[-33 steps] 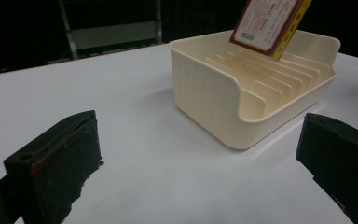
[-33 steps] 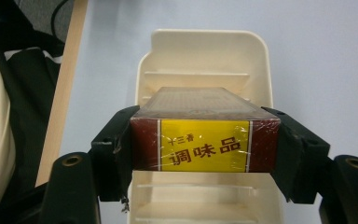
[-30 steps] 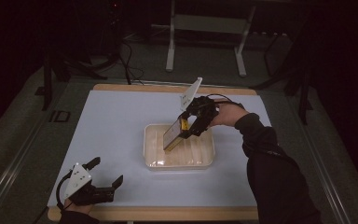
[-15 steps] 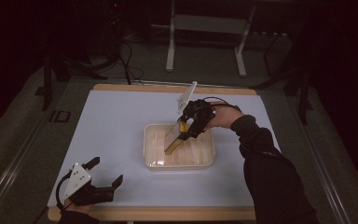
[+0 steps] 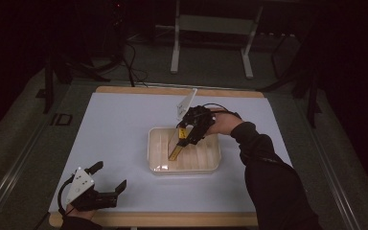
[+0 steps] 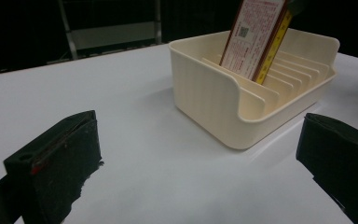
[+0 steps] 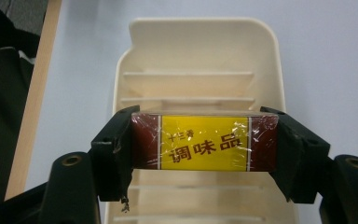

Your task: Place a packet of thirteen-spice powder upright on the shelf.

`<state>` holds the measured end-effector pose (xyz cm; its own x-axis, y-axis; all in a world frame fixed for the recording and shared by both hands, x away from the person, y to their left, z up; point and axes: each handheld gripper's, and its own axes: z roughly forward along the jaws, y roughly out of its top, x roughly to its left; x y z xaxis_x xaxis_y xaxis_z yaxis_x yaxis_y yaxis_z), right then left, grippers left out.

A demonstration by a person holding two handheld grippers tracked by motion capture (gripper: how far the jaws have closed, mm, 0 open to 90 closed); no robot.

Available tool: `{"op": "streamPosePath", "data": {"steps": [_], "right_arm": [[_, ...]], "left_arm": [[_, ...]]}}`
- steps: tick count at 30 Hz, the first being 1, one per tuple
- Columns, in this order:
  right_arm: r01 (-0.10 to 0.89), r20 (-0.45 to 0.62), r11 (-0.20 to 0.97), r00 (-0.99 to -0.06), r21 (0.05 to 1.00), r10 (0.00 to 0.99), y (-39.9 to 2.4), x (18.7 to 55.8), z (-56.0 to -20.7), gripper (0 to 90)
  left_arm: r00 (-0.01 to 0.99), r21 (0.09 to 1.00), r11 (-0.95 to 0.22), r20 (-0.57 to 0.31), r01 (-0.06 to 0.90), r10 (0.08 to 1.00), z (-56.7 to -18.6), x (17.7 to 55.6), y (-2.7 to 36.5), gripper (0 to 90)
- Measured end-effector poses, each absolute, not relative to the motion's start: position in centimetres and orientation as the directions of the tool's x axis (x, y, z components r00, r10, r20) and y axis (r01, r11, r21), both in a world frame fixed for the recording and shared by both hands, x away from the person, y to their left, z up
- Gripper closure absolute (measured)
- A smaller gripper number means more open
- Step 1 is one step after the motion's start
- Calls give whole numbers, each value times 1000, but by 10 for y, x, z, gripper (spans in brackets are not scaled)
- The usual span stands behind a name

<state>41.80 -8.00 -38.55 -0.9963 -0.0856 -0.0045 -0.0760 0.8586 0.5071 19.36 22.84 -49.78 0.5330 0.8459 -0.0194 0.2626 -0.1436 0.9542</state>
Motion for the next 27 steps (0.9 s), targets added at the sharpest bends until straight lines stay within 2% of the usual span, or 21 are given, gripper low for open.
{"op": "streamPosePath", "data": {"steps": [8, 18, 27], "right_arm": [[-76, -1, 817, -996, 572, -92, -75, 418, -399, 320], [-61, 16, 806, -996, 589, -87, -69, 417, -418, 320], [-99, -26, 786, -994, 611, -106, -66, 411, -426, 320]], "left_arm": [[532, 956, -143, -17, 257, 846, -497, 193, 228, 0], [535, 957, -142, -16, 252, 845, -497, 193, 228, 0], [537, 957, -144, -15, 253, 844, -497, 193, 228, 0]]}}
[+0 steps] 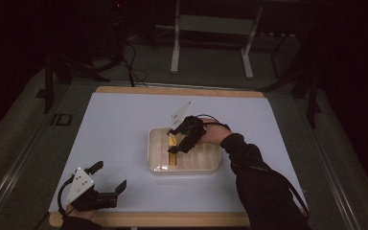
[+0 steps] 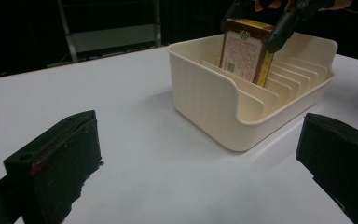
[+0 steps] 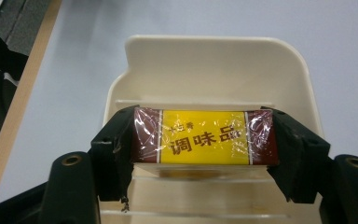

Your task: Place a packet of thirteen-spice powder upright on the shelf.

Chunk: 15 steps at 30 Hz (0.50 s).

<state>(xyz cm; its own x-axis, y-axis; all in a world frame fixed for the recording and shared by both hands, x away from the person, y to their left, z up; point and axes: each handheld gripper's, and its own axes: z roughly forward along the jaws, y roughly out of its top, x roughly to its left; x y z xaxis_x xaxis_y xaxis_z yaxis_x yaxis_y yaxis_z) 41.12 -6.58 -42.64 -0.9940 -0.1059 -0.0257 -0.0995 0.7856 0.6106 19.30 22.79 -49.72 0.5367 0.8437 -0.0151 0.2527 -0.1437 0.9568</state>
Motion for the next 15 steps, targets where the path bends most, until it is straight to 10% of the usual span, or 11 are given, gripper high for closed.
{"op": "streamPosePath", "data": {"steps": [15], "right_arm": [[-59, 0, 799, -997, 598, -73, -63, 412, -426, 258]], "left_arm": [[541, 955, -144, -19, 258, 841, -498, 194, 227, 0]]}}
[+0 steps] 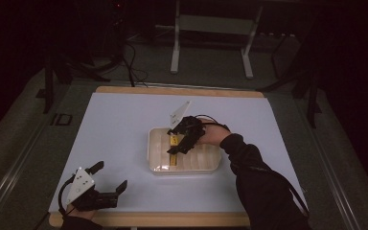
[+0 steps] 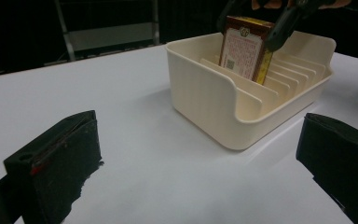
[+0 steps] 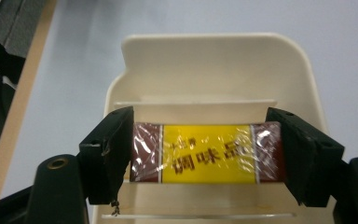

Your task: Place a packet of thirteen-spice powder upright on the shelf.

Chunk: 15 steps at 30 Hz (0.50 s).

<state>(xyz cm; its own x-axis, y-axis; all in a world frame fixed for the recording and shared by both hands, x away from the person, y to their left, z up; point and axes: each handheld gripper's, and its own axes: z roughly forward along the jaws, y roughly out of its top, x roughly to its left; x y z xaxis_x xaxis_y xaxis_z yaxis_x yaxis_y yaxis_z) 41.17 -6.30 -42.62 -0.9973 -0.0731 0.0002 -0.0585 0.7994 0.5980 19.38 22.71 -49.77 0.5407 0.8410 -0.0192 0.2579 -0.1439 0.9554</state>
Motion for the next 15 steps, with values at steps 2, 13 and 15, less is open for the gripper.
{"op": "streamPosePath", "data": {"steps": [2, 13, 15], "right_arm": [[-57, 1, 796, -997, 602, -73, -64, 412, -423, 253], [-20, -2, 766, -1000, 643, -25, -74, 414, -404, 222], [-15, 2, 754, -1000, 657, -22, -76, 414, -401, 222]], "left_arm": [[541, 956, -143, -20, 258, 841, -498, 194, 227, 0], [542, 954, -145, -21, 262, 840, -498, 194, 227, 0], [542, 954, -145, -21, 261, 840, -498, 194, 227, 0]]}}
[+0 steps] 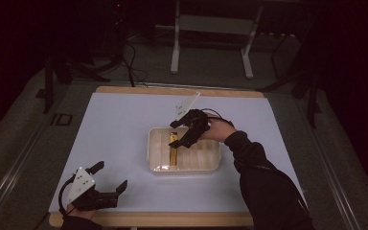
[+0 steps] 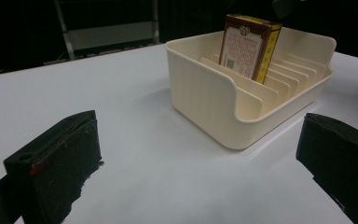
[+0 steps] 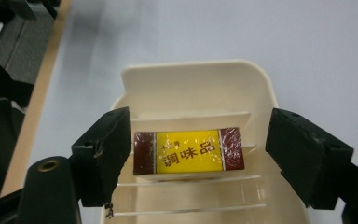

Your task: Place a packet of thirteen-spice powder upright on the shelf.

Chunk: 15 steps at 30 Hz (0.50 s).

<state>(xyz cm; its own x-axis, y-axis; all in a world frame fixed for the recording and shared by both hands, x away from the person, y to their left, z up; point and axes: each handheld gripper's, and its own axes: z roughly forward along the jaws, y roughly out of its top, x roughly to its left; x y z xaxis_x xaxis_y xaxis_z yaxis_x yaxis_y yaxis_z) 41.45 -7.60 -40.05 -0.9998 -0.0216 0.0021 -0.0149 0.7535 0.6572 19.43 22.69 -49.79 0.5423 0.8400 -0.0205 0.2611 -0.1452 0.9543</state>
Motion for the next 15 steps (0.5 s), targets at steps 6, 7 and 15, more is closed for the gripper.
{"op": "streamPosePath", "data": {"steps": [6, 7, 15], "right_arm": [[18, -14, 742, -999, 670, 37, -80, 417, -392, 229], [20, -23, 738, -999, 674, 48, -81, 417, -392, 230], [72, -24, 726, -992, 684, 122, -87, 417, -386, 207]], "left_arm": [[543, 954, -145, -21, 262, 840, -498, 194, 227, 0], [543, 954, -146, -21, 261, 840, -498, 194, 227, 0], [543, 954, -147, -20, 261, 839, -498, 194, 227, 0]]}}
